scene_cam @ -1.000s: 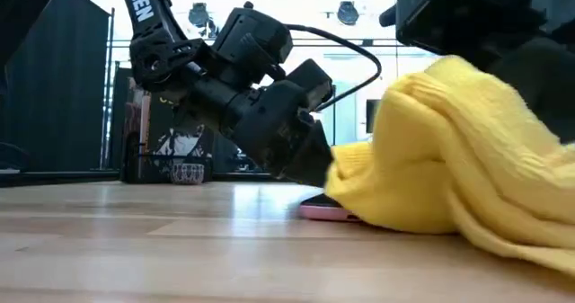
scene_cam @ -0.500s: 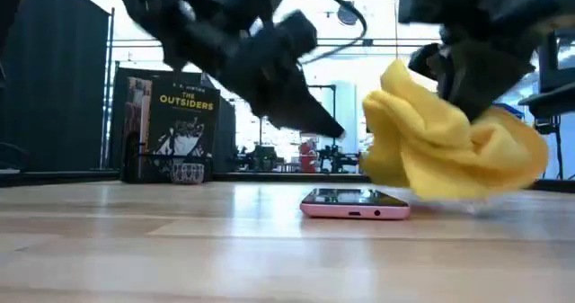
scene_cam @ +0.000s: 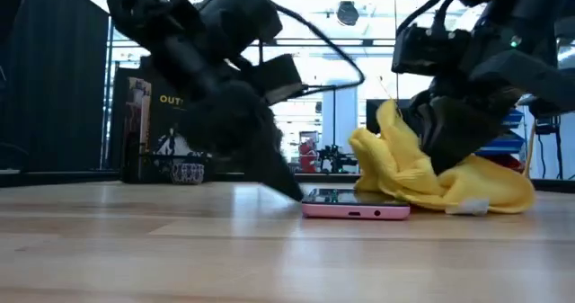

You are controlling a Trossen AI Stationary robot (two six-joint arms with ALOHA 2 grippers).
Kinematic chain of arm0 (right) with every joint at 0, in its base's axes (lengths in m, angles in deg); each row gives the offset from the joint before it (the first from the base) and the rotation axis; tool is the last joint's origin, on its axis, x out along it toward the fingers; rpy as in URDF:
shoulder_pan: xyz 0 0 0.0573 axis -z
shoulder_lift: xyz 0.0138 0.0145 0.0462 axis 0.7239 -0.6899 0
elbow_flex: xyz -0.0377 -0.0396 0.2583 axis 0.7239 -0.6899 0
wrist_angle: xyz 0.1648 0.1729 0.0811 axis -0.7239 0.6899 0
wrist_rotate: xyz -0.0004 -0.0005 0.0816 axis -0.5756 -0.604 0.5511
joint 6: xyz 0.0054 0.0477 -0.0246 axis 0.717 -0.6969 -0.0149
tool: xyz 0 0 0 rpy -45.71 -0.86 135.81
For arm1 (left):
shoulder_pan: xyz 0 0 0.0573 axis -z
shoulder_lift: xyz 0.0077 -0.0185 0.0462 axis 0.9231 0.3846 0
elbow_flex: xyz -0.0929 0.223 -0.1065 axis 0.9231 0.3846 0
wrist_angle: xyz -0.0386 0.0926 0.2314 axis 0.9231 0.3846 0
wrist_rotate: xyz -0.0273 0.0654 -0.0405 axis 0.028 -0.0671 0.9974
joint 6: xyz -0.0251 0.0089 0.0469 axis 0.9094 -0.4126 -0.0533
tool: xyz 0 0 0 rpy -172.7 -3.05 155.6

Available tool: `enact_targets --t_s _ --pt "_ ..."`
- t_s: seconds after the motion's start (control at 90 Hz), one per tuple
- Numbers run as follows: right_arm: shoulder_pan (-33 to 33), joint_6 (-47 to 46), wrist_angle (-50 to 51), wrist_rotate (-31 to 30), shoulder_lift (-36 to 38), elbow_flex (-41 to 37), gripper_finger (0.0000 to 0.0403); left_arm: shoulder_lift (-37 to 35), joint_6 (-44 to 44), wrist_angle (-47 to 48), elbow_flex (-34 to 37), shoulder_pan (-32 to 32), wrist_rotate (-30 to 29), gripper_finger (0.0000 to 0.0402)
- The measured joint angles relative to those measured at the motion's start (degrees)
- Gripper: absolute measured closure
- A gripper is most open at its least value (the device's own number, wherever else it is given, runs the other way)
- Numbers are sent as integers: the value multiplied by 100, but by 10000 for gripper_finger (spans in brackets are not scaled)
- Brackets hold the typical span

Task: Apply microfiber cloth
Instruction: Wipe the front of the pink cellphone with a yellow microfiber cloth

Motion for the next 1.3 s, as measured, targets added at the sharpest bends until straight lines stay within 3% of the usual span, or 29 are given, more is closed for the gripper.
enact_targets --t_s 0.367,0.578,0.767,0.889,1.189,1.3 --pt "-181 -375 -1400 849 -423 -24 403 246 -651 -925 -36 -655 -299 398" --pt "-179 -79 -907 824 -101 195 403 -91 -592 -163 -30 -836 -220 398" --pt "-80 46 875 327 451 371 403 -959 -63 921 -36 -363 -125 398" --pt "-3 28 1402 -419 599 371 403 -1157 303 972 -12 108 -110 398" --pt "751 567 262 -1643 610 332 403 -843 608 -642 -5 1090 113 398" --pt "1101 636 -376 -1678 595 174 403 -574 640 -1497 -23 1180 102 398"
